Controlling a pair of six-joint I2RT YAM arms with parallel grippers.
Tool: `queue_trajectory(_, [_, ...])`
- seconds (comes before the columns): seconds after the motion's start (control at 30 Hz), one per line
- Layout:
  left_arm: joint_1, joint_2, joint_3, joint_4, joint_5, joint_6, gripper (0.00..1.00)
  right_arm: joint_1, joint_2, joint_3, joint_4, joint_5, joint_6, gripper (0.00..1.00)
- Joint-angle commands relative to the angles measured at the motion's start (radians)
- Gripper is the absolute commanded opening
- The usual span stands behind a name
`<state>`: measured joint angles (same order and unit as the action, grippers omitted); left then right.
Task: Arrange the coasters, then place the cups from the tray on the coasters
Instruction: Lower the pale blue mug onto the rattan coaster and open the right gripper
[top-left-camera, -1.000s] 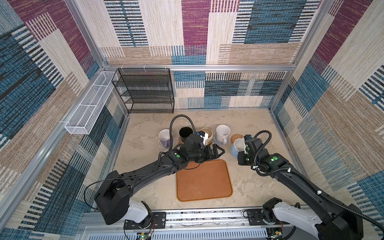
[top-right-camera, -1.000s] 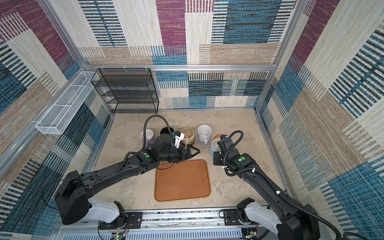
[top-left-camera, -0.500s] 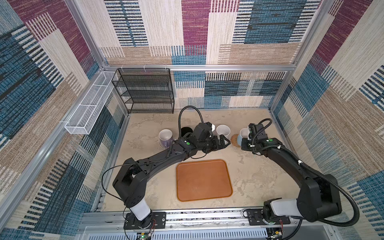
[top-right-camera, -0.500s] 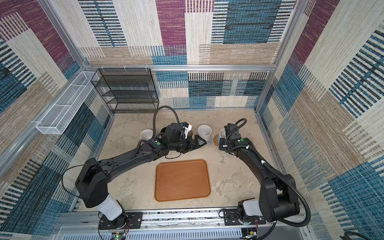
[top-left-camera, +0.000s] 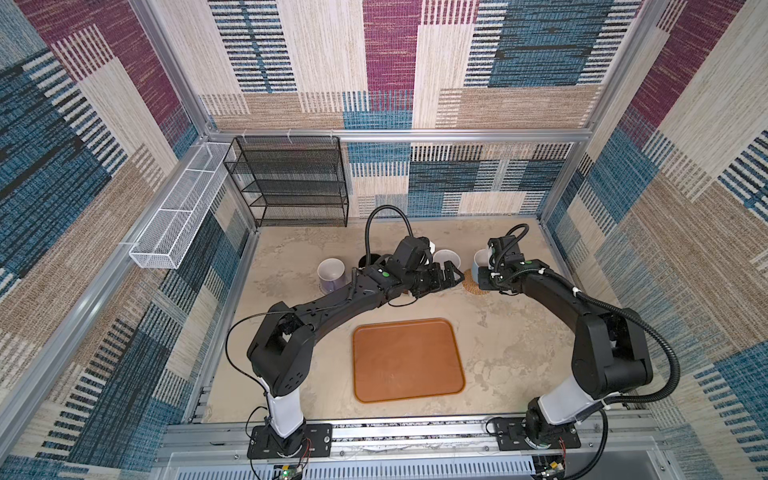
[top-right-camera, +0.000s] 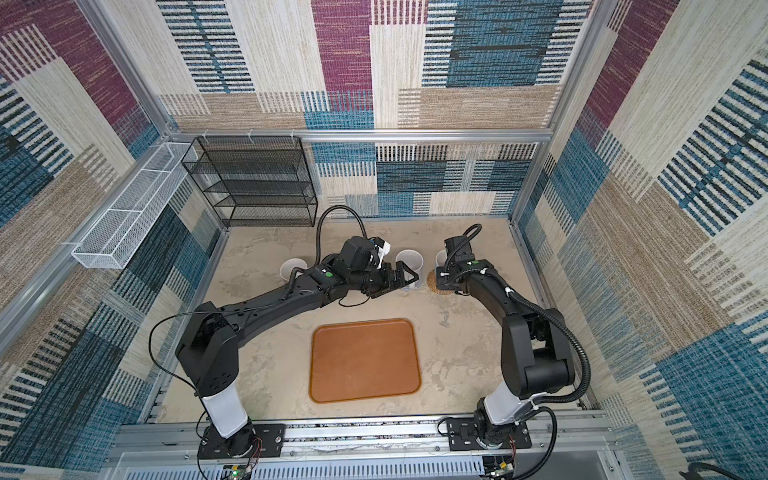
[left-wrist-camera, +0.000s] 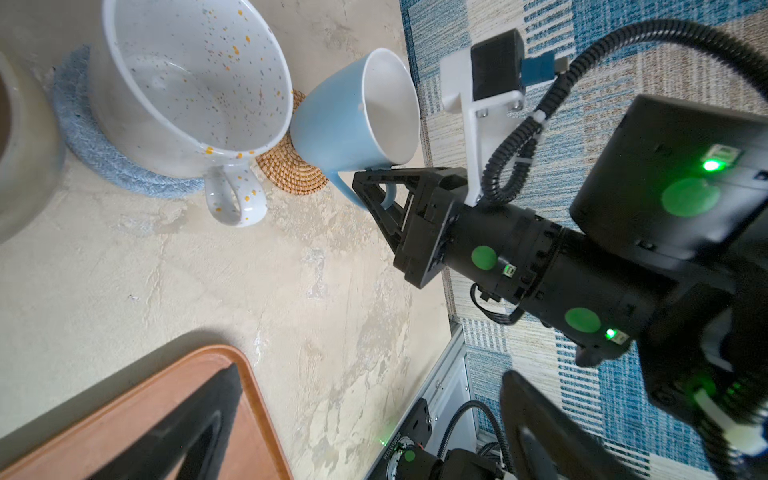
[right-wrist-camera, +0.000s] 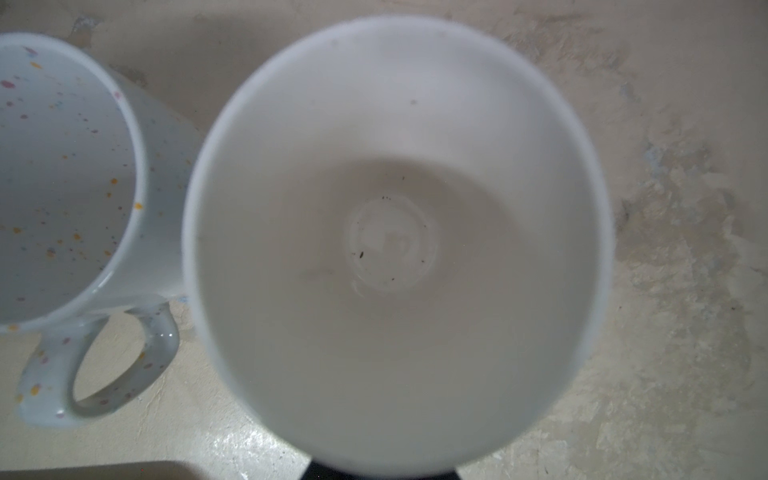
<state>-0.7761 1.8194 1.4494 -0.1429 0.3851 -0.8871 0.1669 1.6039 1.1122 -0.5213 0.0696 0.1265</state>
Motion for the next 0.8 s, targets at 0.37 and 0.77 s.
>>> queue_trajectory(0.37, [0.003,0.006,0.018,-0.004,0.012,0.027,1.0,0.0,0.036,0.005,0.047,-0.019,-0.011,0.0])
queue_trajectory(0.77, [0.003,-0.047,-0.026,0.01,-0.001,0.029,1.0,0.001,0.055,0.01,0.004,-0.007,0.011,0.4])
